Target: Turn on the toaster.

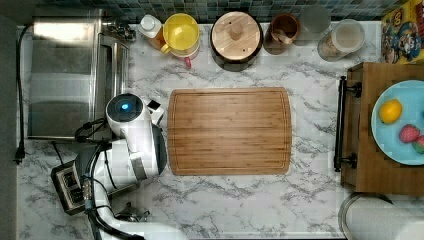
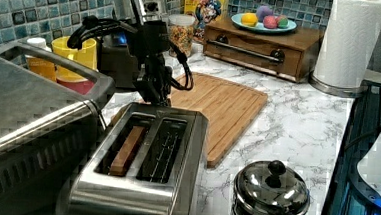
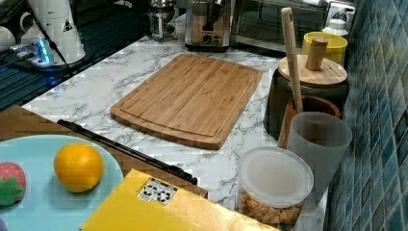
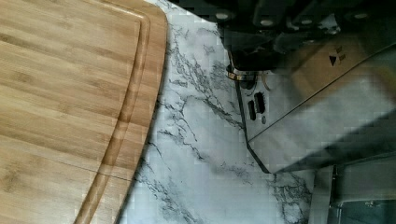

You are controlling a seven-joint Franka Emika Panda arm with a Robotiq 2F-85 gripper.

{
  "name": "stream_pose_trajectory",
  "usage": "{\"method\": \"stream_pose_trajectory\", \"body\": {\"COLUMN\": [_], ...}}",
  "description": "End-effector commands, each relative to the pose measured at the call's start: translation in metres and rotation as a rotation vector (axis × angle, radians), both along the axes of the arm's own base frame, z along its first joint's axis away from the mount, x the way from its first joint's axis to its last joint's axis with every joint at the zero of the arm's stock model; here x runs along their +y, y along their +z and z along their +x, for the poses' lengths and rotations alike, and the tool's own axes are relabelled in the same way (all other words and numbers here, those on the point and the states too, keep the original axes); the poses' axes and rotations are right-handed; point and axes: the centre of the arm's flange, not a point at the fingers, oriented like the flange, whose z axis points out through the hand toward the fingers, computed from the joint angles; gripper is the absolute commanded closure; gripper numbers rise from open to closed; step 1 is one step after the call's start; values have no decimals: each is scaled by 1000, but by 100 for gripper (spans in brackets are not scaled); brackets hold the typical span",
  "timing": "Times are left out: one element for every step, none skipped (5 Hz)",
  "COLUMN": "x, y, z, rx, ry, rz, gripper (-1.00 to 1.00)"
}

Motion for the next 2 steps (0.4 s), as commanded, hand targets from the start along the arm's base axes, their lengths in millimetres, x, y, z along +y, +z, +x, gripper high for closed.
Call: {"method": "stream_pose_trajectory", "body": {"x": [-34,-34], "y": [-186,-186], "z": [-134,-134], "rx": [381,381], "ry": [50,50], "rz": [-180,-179], "gripper": [100,100]}}
